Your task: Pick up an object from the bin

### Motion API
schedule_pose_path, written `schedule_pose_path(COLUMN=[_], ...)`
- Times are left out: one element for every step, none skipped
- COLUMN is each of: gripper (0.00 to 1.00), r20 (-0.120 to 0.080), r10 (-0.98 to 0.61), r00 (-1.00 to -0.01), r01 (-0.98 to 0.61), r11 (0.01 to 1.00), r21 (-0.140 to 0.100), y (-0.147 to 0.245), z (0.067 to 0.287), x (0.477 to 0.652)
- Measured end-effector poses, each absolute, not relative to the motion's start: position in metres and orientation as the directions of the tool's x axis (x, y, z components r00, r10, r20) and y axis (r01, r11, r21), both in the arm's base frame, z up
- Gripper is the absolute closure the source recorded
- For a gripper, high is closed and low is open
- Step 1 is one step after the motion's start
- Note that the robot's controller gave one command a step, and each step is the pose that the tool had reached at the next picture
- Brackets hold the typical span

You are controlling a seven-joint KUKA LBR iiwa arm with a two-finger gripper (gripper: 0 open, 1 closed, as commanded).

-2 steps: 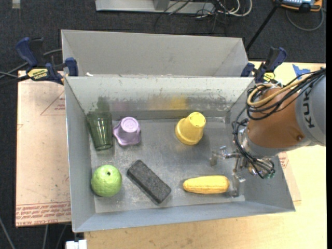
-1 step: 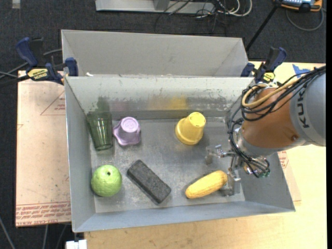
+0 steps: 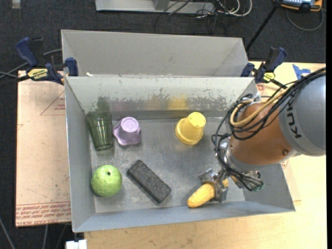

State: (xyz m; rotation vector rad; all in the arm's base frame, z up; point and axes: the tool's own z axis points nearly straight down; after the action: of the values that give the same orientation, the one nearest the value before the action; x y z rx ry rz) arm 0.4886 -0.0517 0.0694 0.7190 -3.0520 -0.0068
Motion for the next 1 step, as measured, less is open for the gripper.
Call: schedule_pose_path(gripper=[1.0], r20=[0.005], r10=[-0.446], r00=[-0.895], r01=[-0.446], r11=[0.895], r21=[0.005], y=[-0.0517], z=[0.0694], x=[0.4886])
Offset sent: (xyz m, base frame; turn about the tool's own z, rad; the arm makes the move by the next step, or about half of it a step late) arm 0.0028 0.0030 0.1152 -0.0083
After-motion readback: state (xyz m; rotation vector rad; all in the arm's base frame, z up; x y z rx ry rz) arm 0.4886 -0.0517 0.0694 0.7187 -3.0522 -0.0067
